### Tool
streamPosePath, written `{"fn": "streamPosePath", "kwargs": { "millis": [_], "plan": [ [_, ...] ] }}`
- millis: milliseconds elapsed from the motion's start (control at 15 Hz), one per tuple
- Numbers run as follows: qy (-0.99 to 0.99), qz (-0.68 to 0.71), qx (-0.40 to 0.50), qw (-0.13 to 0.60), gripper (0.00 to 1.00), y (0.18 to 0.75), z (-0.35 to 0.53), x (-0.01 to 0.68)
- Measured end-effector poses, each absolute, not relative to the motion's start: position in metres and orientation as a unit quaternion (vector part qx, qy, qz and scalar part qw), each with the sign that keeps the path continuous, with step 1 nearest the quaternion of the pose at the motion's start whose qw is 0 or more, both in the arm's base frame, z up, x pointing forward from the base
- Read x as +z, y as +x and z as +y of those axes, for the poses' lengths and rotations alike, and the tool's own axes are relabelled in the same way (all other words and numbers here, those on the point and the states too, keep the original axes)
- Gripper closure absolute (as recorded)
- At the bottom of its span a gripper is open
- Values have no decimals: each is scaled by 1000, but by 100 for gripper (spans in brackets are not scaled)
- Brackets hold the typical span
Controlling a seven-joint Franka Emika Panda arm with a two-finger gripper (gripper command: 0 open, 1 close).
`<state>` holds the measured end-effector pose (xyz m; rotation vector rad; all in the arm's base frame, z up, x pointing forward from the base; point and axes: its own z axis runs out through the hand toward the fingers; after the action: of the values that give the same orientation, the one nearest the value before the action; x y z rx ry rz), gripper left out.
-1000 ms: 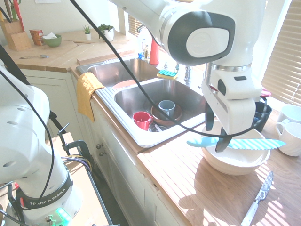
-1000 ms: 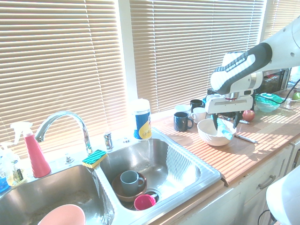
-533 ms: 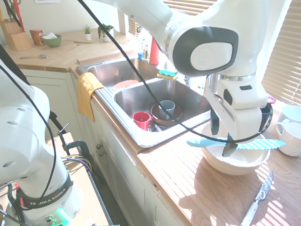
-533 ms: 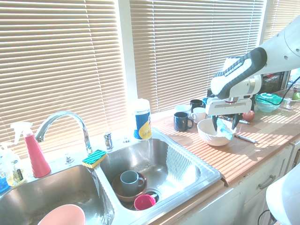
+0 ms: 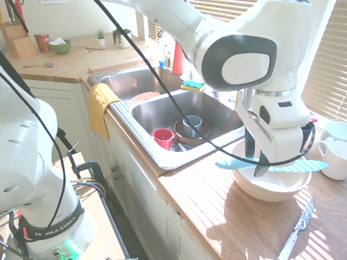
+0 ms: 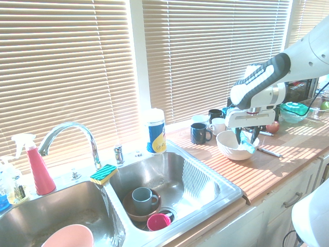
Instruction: Put the knife into the sink
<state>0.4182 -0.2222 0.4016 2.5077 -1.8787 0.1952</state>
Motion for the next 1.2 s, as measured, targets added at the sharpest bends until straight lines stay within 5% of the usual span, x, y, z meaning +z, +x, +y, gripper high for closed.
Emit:
{"fn": "streamPosePath", "kwargs": {
  "millis": [867, 1200],
  "plan": [
    [804, -591, 64, 1, 100, 431, -217, 400],
    [813, -574, 99, -13, 100, 436, -204, 454]
  ]
}}
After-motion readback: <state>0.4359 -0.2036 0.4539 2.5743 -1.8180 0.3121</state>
